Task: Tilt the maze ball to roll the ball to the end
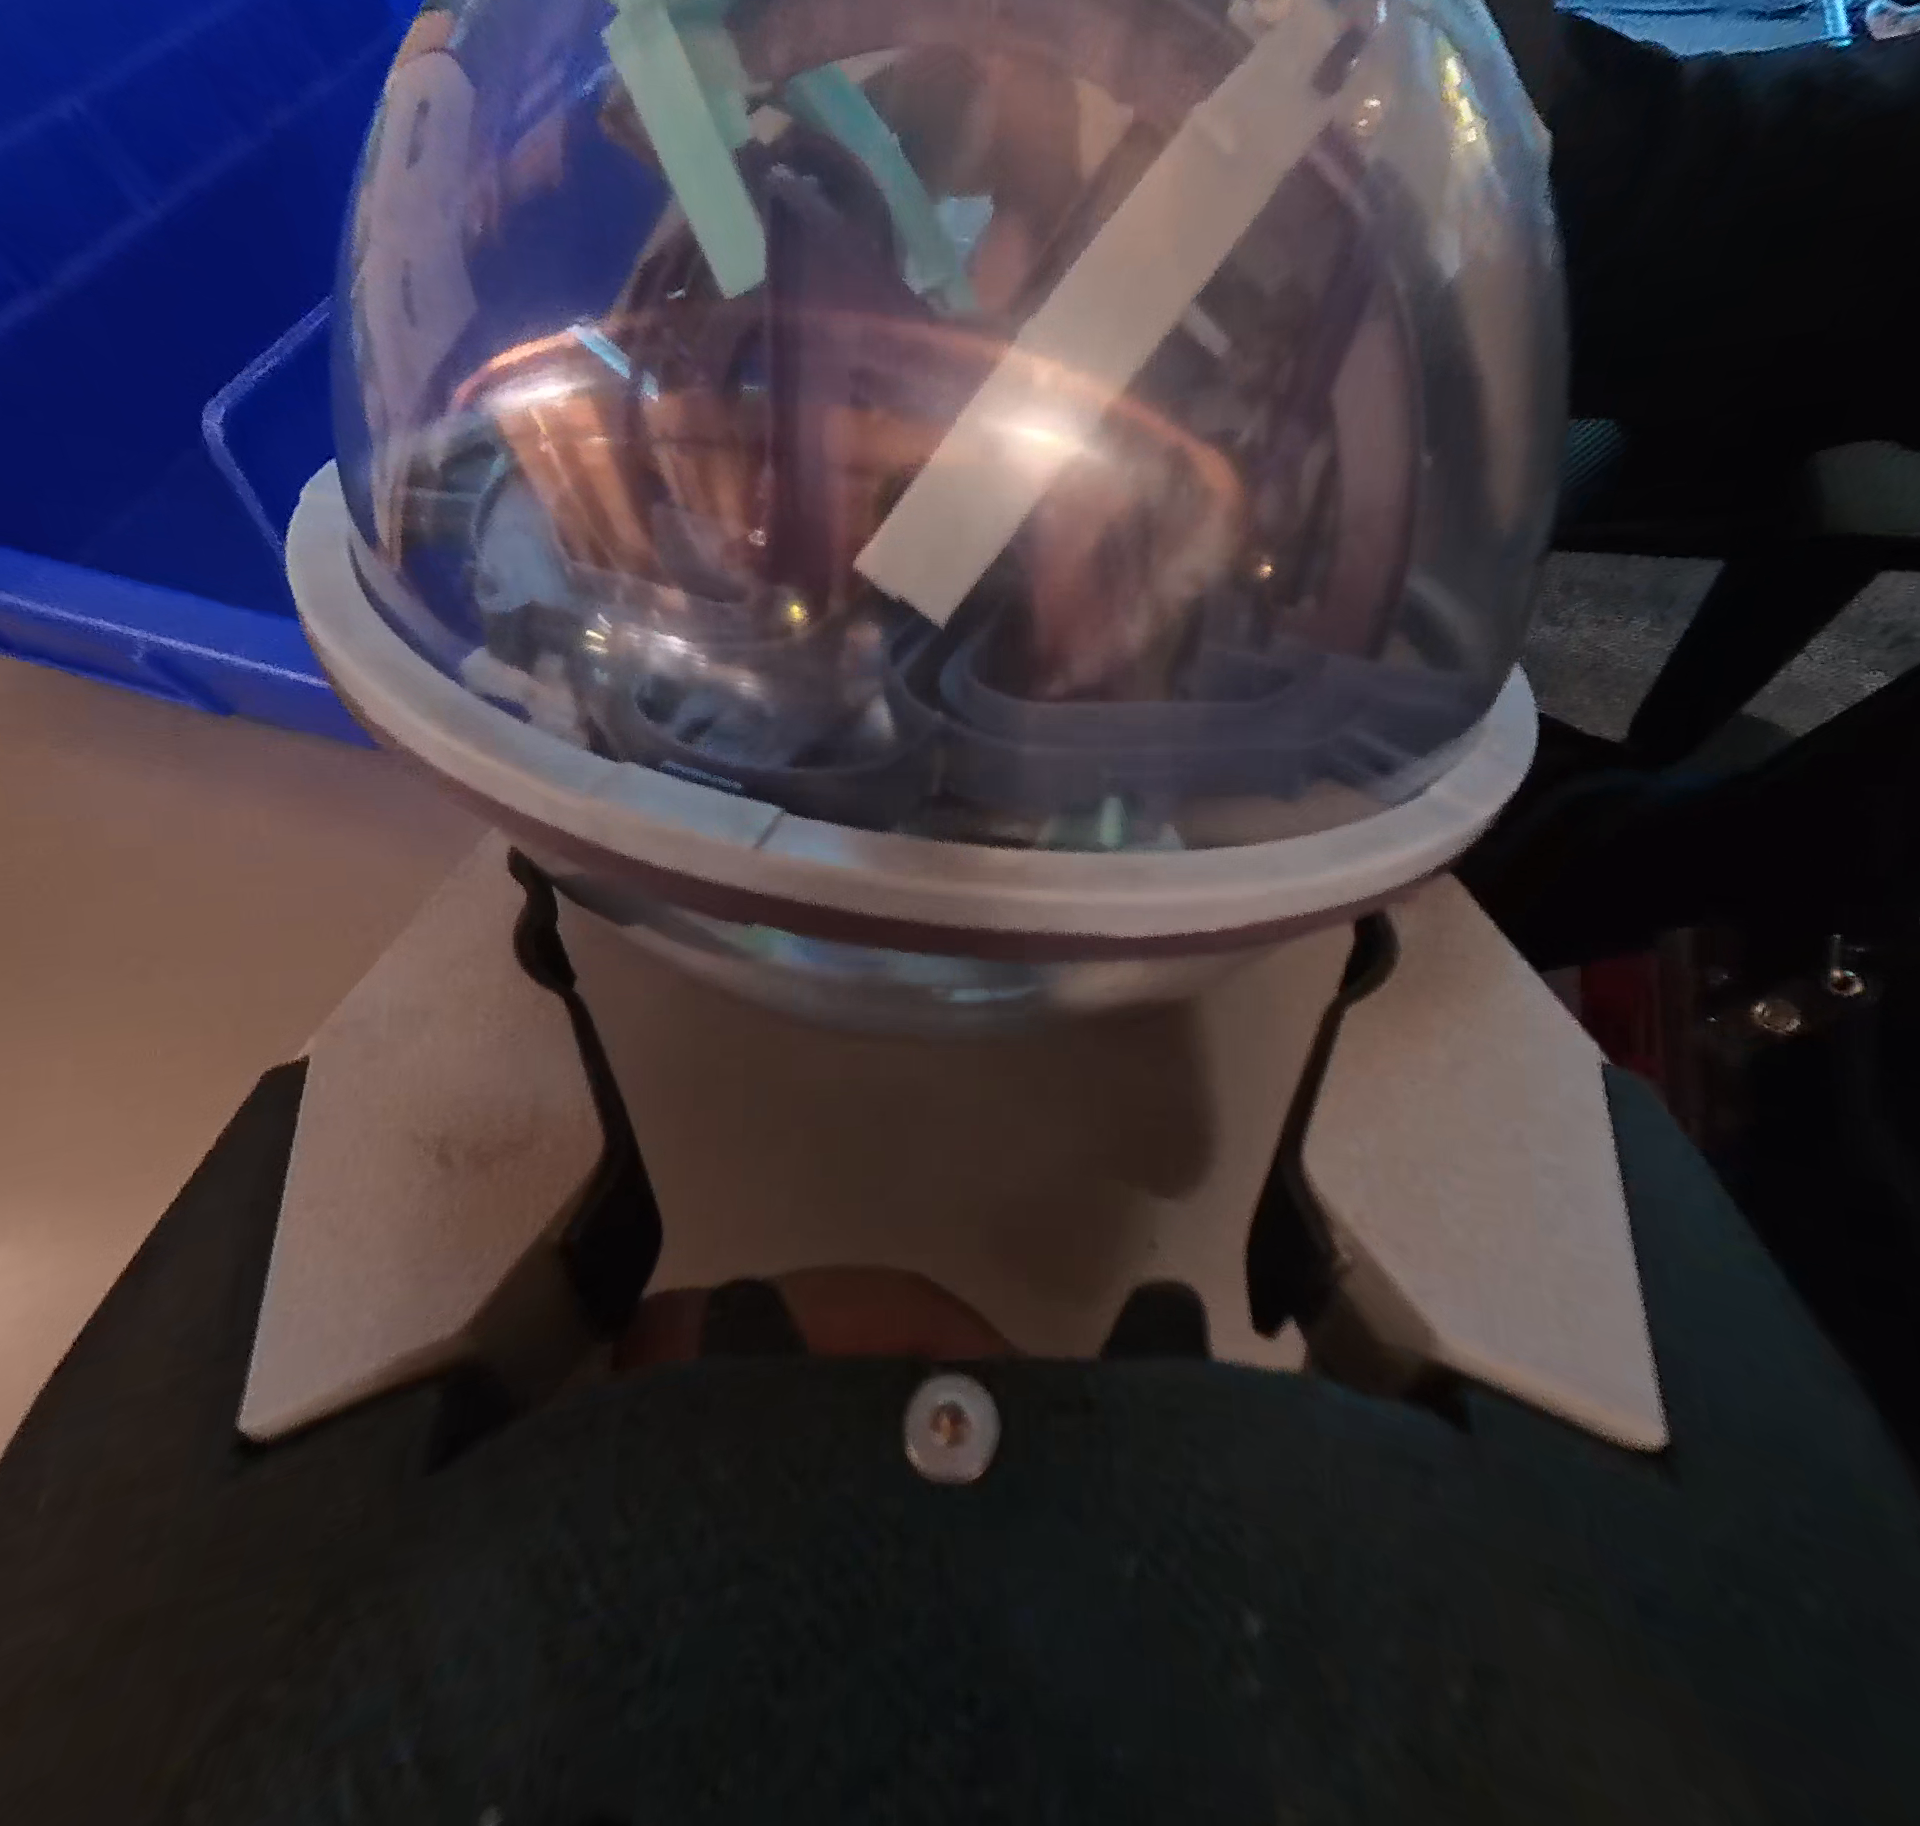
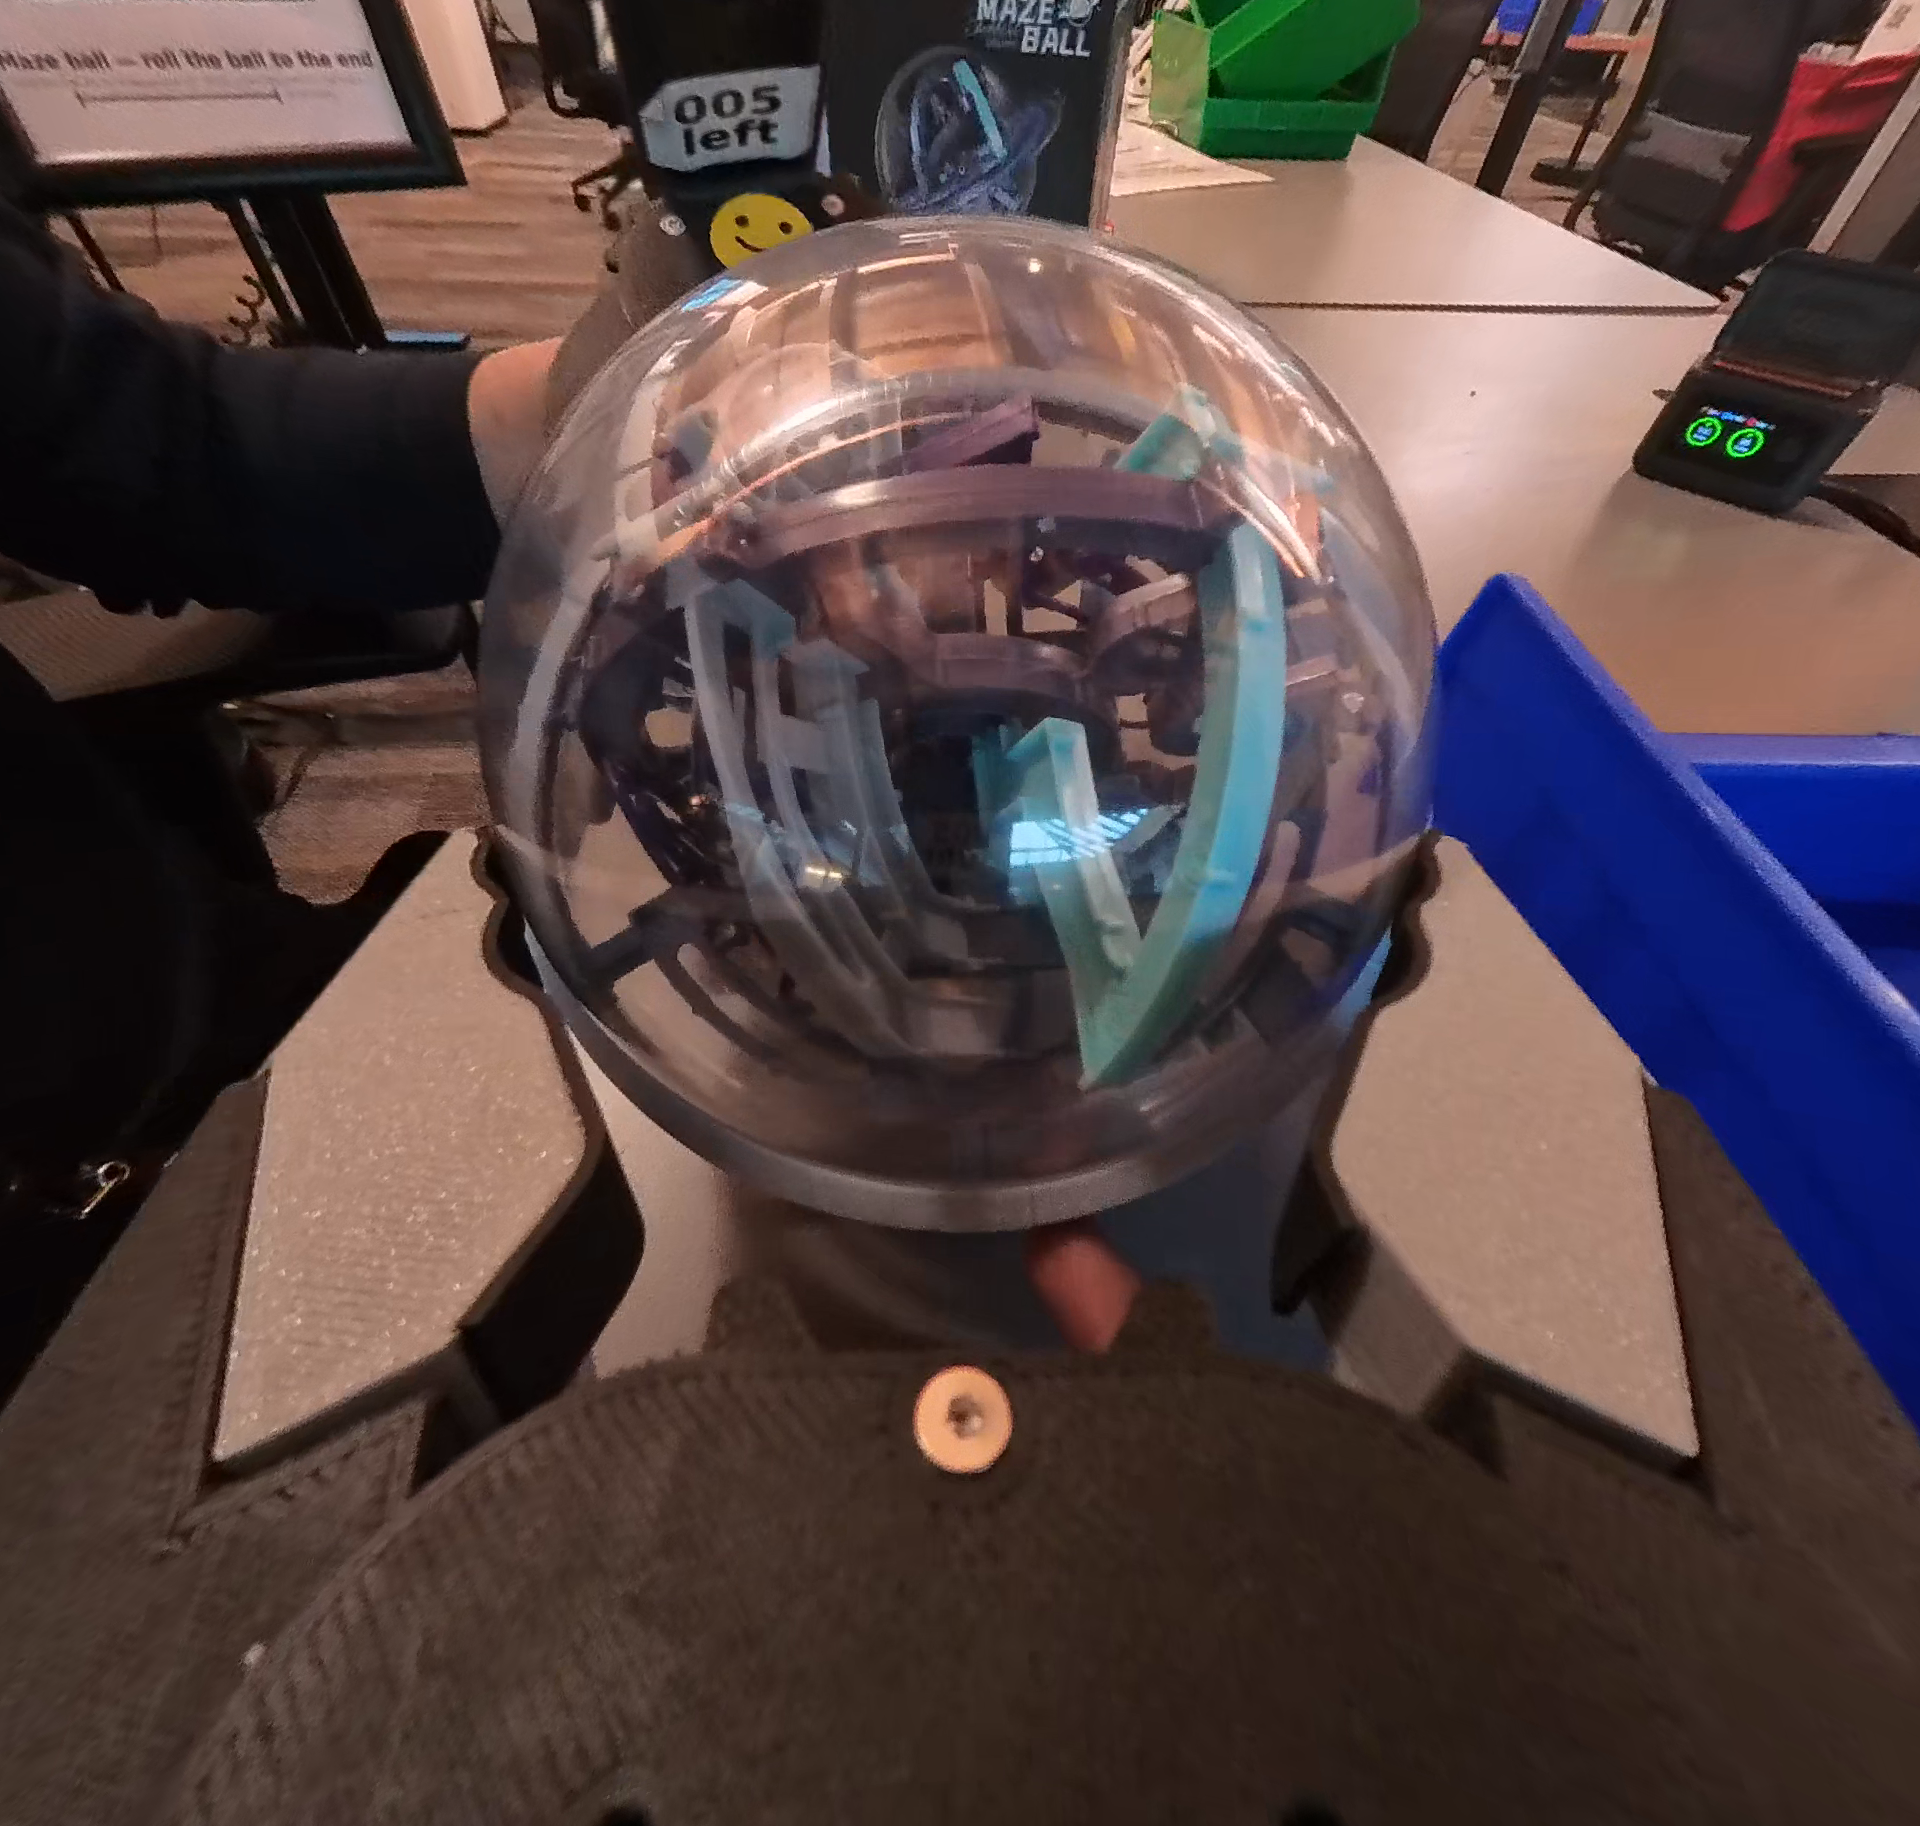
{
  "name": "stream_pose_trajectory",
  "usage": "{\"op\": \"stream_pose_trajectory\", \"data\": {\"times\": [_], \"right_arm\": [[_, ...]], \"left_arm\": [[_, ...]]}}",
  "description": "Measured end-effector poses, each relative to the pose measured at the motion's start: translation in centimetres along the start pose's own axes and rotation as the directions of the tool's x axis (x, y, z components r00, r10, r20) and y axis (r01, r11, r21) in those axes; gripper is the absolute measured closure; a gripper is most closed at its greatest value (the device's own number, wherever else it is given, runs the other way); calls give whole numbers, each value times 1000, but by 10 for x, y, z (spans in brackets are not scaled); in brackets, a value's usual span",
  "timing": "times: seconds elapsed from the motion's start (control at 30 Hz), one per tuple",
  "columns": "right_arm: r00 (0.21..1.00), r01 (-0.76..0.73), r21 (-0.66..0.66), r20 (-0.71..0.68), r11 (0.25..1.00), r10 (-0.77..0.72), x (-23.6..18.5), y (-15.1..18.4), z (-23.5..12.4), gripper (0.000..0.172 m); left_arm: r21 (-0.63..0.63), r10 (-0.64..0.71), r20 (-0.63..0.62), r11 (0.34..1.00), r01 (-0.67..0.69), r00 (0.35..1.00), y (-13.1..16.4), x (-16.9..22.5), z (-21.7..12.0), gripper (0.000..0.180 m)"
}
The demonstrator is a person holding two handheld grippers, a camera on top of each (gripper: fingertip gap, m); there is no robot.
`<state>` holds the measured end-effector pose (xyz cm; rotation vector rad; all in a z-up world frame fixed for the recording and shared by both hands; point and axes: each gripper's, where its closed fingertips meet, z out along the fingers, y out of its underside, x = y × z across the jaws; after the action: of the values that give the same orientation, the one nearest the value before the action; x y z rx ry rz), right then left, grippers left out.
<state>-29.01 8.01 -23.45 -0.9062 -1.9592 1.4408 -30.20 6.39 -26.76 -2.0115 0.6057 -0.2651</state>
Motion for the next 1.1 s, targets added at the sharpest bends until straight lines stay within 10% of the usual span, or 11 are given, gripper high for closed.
{"op": "stream_pose_trajectory", "data": {"times": [1.1], "right_arm": [[999, 50, -25, 4, 998, -50, -10, 6, 1, 14]], "left_arm": [[-19, 60, 61, 998, -59, 996, -2, 7, -7, 32]]}}
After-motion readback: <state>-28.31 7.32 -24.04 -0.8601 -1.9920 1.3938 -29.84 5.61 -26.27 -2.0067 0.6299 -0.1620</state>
